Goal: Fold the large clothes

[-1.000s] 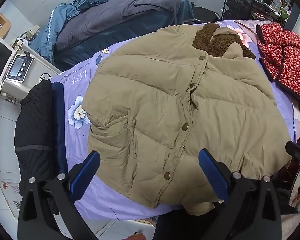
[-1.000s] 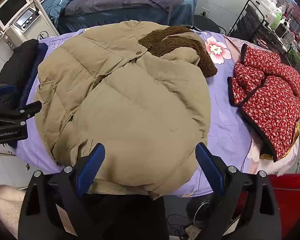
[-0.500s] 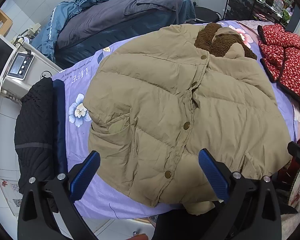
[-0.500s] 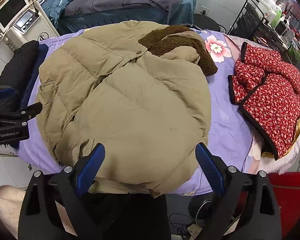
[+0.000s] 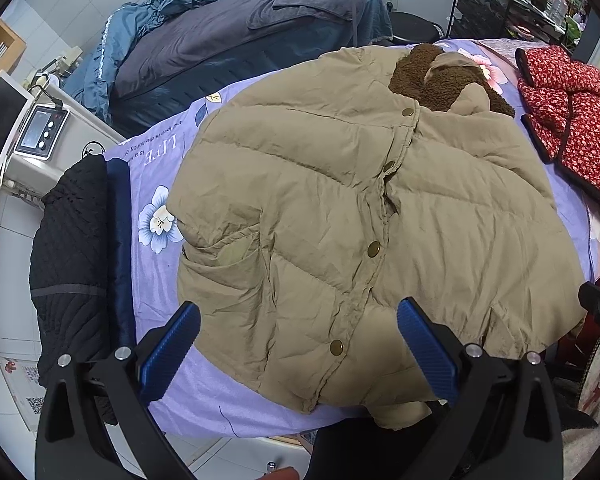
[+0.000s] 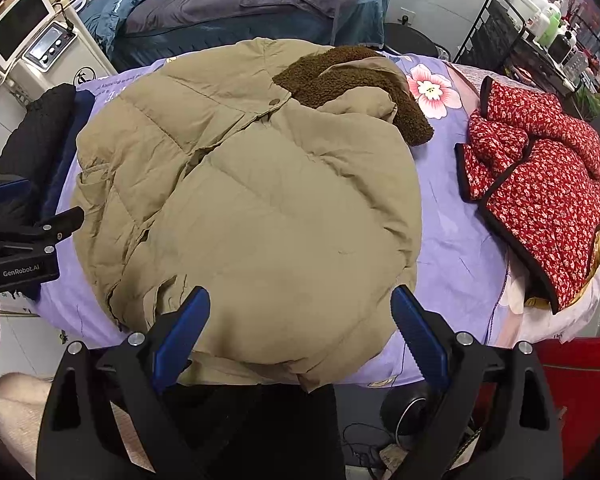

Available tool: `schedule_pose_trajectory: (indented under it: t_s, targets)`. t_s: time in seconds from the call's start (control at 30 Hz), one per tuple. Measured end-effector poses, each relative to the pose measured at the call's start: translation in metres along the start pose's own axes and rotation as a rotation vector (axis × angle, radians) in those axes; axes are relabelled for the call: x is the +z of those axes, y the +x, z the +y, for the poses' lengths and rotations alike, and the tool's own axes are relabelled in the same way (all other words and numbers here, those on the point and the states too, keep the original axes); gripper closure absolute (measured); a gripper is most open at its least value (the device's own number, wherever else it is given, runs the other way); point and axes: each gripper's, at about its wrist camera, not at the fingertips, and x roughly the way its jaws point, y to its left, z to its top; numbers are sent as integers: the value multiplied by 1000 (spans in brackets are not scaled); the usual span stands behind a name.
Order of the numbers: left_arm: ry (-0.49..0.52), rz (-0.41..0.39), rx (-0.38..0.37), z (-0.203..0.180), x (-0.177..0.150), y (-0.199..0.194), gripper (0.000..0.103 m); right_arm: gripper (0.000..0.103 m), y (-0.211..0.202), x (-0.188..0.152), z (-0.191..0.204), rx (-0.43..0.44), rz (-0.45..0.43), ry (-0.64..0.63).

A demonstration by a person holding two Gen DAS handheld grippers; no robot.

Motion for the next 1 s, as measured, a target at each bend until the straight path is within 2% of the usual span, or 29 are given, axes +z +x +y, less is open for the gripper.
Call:
schedule_pose_trajectory:
  t_s: [1.0]
  targets:
    - [8, 1, -13, -3, 3, -2, 6, 12, -1, 1, 0, 4, 1, 1]
